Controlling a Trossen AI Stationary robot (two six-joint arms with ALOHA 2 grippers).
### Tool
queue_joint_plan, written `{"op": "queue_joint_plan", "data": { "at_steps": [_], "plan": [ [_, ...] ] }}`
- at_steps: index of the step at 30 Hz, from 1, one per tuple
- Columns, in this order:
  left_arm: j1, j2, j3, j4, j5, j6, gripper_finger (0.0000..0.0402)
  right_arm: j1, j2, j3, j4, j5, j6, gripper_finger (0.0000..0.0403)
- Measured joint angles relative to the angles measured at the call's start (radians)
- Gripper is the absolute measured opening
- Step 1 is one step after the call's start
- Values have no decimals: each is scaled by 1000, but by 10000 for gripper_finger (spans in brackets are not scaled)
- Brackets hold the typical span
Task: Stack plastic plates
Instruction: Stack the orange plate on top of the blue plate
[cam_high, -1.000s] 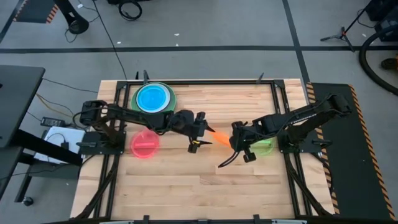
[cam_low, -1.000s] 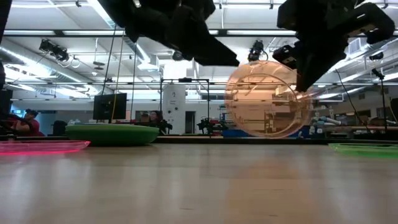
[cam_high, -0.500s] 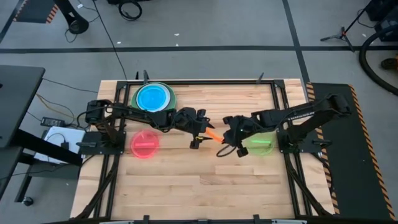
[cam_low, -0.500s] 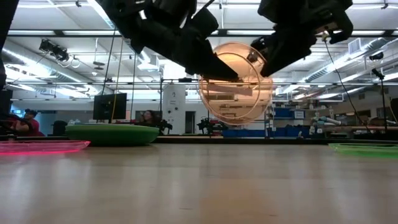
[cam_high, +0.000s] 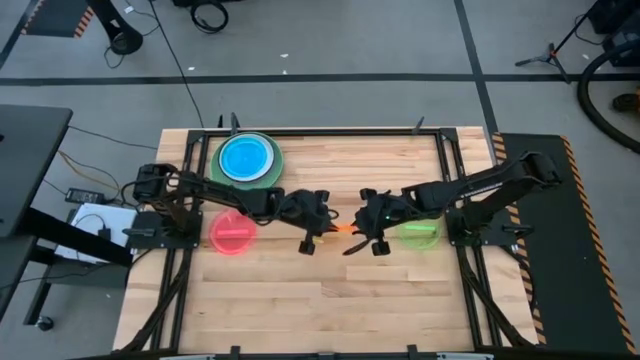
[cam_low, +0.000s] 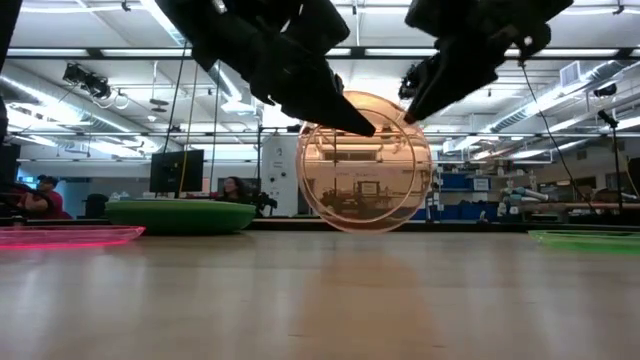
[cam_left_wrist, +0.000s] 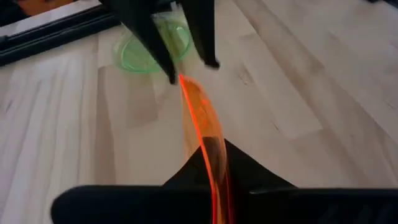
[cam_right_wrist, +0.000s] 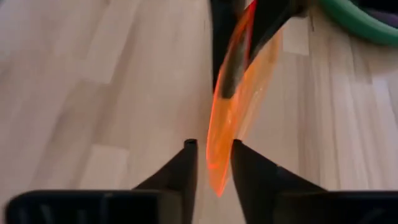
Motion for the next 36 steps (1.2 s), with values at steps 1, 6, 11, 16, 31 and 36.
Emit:
{"op": "queue_joint_plan", "data": {
  "at_steps": [1, 6, 11, 16, 31, 36],
  "plan": [
    [-11, -5, 0, -9, -15, -8, 14, 7, -7, 0, 5, 0, 20, 121],
    [-57, -9, 0, -25, -85, -60, 14, 48, -75, 0, 2, 3, 105, 179],
    [-75, -37, 0, -132, -195, -91, 14, 96, -131, 1, 36, 106, 141, 199],
    [-100, -133, -1, -309, -381, -153, 14, 149, -124, 1, 44, 263, 119, 189],
    [-179, -403, -3, -1067, -1023, -622, 13, 174, 111, -82, 248, 413, 151, 169],
    [-98, -366, -3, -1103, -1065, -639, 13, 172, 127, -81, 257, 390, 151, 169]
  ]
}}
